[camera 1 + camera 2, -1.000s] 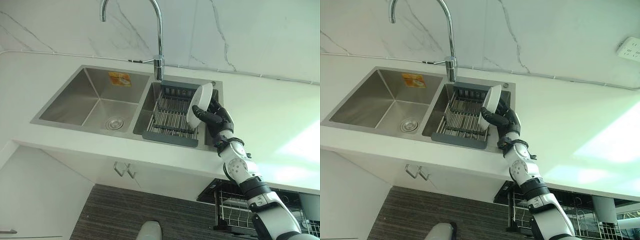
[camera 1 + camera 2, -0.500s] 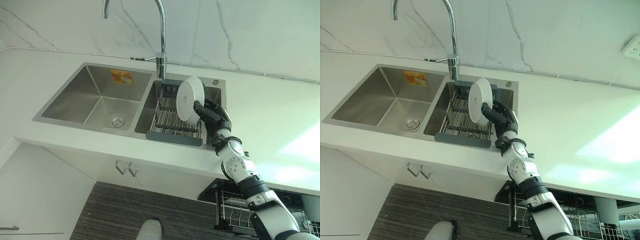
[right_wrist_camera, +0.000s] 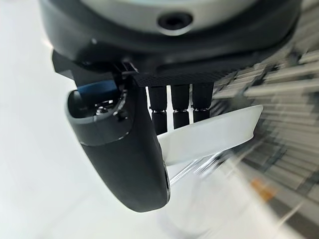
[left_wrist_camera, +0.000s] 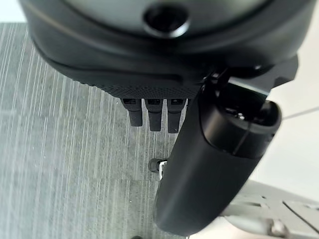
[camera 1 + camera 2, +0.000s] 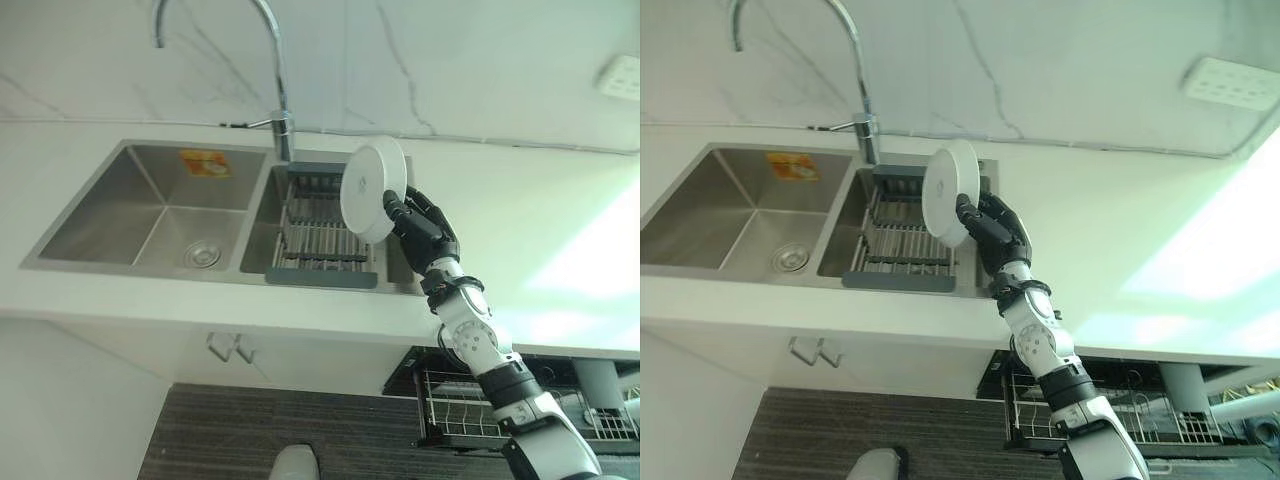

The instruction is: Place the dishes in the dishwasher.

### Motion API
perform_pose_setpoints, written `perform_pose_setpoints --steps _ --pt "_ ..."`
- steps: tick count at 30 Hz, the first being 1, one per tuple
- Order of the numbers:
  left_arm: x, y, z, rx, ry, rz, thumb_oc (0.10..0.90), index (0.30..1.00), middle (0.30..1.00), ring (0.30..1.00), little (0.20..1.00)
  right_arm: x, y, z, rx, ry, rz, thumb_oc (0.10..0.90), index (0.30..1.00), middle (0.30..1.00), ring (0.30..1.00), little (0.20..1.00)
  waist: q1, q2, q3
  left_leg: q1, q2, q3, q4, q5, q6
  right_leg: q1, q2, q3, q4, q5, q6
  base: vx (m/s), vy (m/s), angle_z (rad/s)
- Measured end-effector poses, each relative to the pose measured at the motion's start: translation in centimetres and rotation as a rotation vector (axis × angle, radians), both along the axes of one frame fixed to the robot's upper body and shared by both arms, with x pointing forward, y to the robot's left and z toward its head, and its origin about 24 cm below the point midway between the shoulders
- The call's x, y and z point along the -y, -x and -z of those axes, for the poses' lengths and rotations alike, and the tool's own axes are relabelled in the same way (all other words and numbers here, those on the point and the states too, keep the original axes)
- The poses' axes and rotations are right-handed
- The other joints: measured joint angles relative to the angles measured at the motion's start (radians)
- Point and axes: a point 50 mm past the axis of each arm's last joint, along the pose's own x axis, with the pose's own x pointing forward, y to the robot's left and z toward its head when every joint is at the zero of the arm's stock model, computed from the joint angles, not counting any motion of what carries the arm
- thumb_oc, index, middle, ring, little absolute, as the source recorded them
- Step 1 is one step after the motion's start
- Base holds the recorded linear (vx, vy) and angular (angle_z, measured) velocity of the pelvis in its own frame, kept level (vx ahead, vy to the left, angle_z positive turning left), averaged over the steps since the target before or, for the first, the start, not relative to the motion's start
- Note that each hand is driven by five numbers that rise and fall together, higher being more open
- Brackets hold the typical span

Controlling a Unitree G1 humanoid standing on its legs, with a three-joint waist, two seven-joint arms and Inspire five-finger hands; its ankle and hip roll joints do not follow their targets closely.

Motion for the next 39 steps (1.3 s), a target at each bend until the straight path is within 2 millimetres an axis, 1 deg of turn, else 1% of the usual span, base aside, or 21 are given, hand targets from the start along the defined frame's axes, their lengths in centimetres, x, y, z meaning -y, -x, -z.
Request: perform_pose_setpoints --steps 3,5,6,7,9,11,12,15,18,21,22,24,26,27,28,30,33,34,36,39 --pt "-0.3 0.2 0.0 -0.02 -0.014 0.031 0.8 0.9 0.9 0.9 0.9 -0.6 1.3 -3.1 0.156 -0.105 -0.074 0.4 0.3 0.3 0.3 0.3 -0.031 -0.002 0.0 0.012 0.02 0.041 -0.003 0.003 -0.005 -0.027 0.019 0.047 0.001 0.011 -0.002 -0.03 -0.045 -0.46" --pt "-0.5 0.5 0.0 -0.037 -0.021 0.042 0.8 0.9 0.9 0.9 0.9 -0.4 1.9 -4.6 0.237 -0.181 -0.098 0.4 0.3 0.3 0.3 0.3 -0.057 -0.003 -0.001 0.032 0.03 0.058 -0.011 0.006 -0.01 -0.026 0.027 0.062 0.0 0.011 -0.004 -0.01 -0.057 -0.38" --pt "-0.6 0.8 0.0 -0.055 -0.027 0.058 0.8 0.9 0.9 0.9 0.9 0.0 2.4 -5.7 0.271 -0.258 -0.112 0.4 0.3 0.3 0.3 0.3 -0.077 -0.006 -0.002 0.052 0.034 0.079 -0.025 0.009 -0.016 -0.035 0.035 0.09 -0.002 0.011 -0.006 -0.01 -0.053 -0.61" --pt "-0.7 0.9 0.0 -0.061 -0.03 0.069 0.8 0.9 0.9 0.9 0.9 0.7 3.0 -6.8 0.32 -0.306 -0.105 0.4 0.3 0.3 0.3 0.3 -0.086 -0.007 -0.002 0.067 0.044 0.111 -0.034 0.012 -0.02 -0.047 0.045 0.11 -0.006 0.02 -0.013 -0.01 -0.047 -0.61" --pt "-0.9 1.4 0.0 -0.087 -0.038 0.083 0.8 0.9 0.9 0.9 0.9 1.8 3.7 -7.9 0.384 -0.341 -0.079 0.4 0.3 0.3 0.3 0.3 -0.13 -0.009 -0.004 0.069 0.052 0.12 -0.035 0.014 -0.023 -0.051 0.056 0.131 -0.01 0.027 -0.017 -0.01 -0.029 -0.39" --pt "-0.9 1.8 0.1 -0.103 -0.039 0.093 0.8 0.9 0.9 0.9 0.9 3.2 4.0 -8.5 0.428 -0.369 -0.023 0.4 0.3 0.3 0.3 0.3 -0.151 -0.009 -0.005 0.085 0.061 0.141 -0.039 0.015 -0.026 -0.053 0.066 0.153 -0.011 0.031 -0.021 -0.01 -0.027 -0.28" --pt "-0.8 1.9 0.1 -0.108 -0.041 0.102 0.8 0.9 0.9 0.9 0.9 3.9 4.2 -8.5 0.438 -0.384 0.005 0.4 0.3 0.3 0.3 0.3 -0.158 -0.008 -0.013 0.086 0.061 0.143 -0.044 0.016 -0.027 -0.054 0.069 0.157 -0.013 0.032 -0.021 0.0 -0.019 -0.24" --pt "-0.8 2.3 0.2 -0.121 -0.051 0.104 0.8 0.9 0.9 0.9 0.9 5.9 4.7 -8.4 0.48 -0.421 0.092 0.4 0.3 0.3 0.3 0.3 -0.161 -0.006 -0.018 0.1 0.065 0.154 -0.055 0.019 -0.033 -0.056 0.076 0.171 -0.012 0.033 -0.024 0.01 -0.026 -0.14" --pt "-0.8 3.3 0.2 -0.139 -0.052 0.081 0.8 0.9 0.9 0.9 0.9 7.7 5.6 -7.5 0.488 -0.417 0.161 0.4 0.3 0.3 0.3 0.3 -0.176 -0.01 -0.047 0.1 0.066 0.172 -0.068 0.022 -0.04 -0.076 0.081 0.193 -0.011 0.031 -0.019 0.01 -0.021 -0.18" --pt "-0.8 3.8 0.2 -0.152 -0.052 0.078 0.8 0.9 0.9 0.9 0.9 9.3 6.6 -6.8 0.501 -0.433 0.224 0.4 0.3 0.3 0.3 0.3 -0.189 -0.009 -0.057 0.103 0.066 0.189 -0.069 0.022 -0.04 -0.088 0.086 0.212 -0.008 0.038 -0.026 0.02 -0.015 -0.15" --pt "-0.8 3.9 0.3 -0.156 -0.052 0.077 0.8 0.9 0.9 0.9 0.9 10.0 6.9 -6.5 0.498 -0.427 0.257 0.4 0.3 0.3 0.3 0.3 -0.202 -0.009 -0.057 0.106 0.064 0.192 -0.068 0.022 -0.04 -0.089 0.09 0.214 -0.01 0.04 -0.026 0.03 -0.004 -0.21" --pt "-0.7 4.4 0.3 -0.169 -0.051 0.073 0.8 0.9 0.9 0.9 0.9 12.4 8.3 -4.3 0.442 -0.401 0.366 0.4 0.3 0.3 0.3 0.3 -0.226 -0.009 -0.057 0.12 0.064 0.21 -0.079 0.021 -0.04 -0.091 0.092 0.233 -0.012 0.042 -0.025 0.02 -0.011 -0.22" --pt "-0.5 4.9 0.4 -0.17 -0.048 0.057 0.8 0.9 0.9 0.9 0.9 13.3 8.9 -3.3 0.398 -0.393 0.399 0.4 0.3 0.3 0.3 0.3 -0.242 -0.006 -0.062 0.119 0.064 0.228 -0.083 0.021 -0.04 -0.107 0.093 0.249 -0.013 0.044 -0.02 0.0 -0.011 -0.26" --pt "-0.4 5.1 0.4 -0.171 -0.044 0.056 0.8 0.9 0.9 0.9 0.9 13.8 9.1 -2.7 0.376 -0.402 0.42 0.4 0.3 0.3 0.3 0.3 -0.251 -0.004 -0.064 0.119 0.064 0.236 -0.084 0.021 -0.04 -0.113 0.094 0.261 -0.014 0.051 -0.025 0.0 -0.01 -0.28" --pt "-0.3 5.5 0.4 -0.181 -0.042 0.054 0.8 0.9 0.9 0.9 0.9 14.1 9.0 -1.6 0.331 -0.412 0.443 0.4 0.3 0.3 0.3 0.3 -0.275 -0.002 -0.065 0.12 0.065 0.24 -0.084 0.021 -0.04 -0.116 0.098 0.267 -0.014 0.054 -0.025 0.0 -0.009 -0.22" --pt "-0.3 5.6 0.4 -0.182 -0.041 0.053 0.8 0.9 0.9 0.9 0.9 14.4 9.3 -0.5 0.284 -0.404 0.458 0.4 0.3 0.3 0.3 0.3 -0.287 -0.002 -0.066 0.121 0.063 0.248 -0.084 0.021 -0.04 -0.122 0.101 0.274 -0.016 0.054 -0.02 0.0 -0.006 -0.11" --pt "-0.4 6.0 0.4 -0.19 -0.044 0.046 0.8 0.9 0.9 0.9 0.9 14.9 9.6 3.4 0.115 -0.383 0.476 0.4 0.3 0.3 0.3 0.3 -0.293 -0.008 -0.076 0.123 0.065 0.253 -0.085 0.021 -0.04 -0.12 0.102 0.282 -0.021 0.057 -0.016 0.0 -0.003 -0.07" --pt "-0.4 6.1 0.4 -0.191 -0.043 0.045 0.8 0.9 0.9 0.9 0.9 15.0 9.7 4.2 0.08 -0.384 0.485 0.4 0.3 0.3 0.3 0.3 -0.294 -0.008 -0.076 0.123 0.064 0.254 -0.085 0.021 -0.04 -0.121 0.101 0.283 -0.023 0.059 -0.015 0.0 -0.004 -0.04" --pt "-0.4 6.1 0.4 -0.189 -0.043 0.043 0.8 0.9 0.9 0.9 0.9 15.3 10.1 6.6 -0.019 -0.391 0.518 0.4 0.3 0.3 0.3 0.3 -0.293 -0.009 -0.076 0.119 0.062 0.254 -0.084 0.021 -0.039 -0.12 0.1 0.284 -0.032 0.068 -0.013 0.0 0.0 0.0" --pt "-0.5 6.1 0.4 -0.189 -0.043 0.038 0.8 0.9 0.9 0.9 0.9 15.0 10.4 8.1 -0.087 -0.395 0.515 0.4 0.3 0.3 0.3 0.3 -0.292 -0.01 -0.076 0.118 0.062 0.254 -0.084 0.021 -0.039 -0.118 0.1 0.285 -0.041 0.075 -0.013 0.0 0.0 0.0"
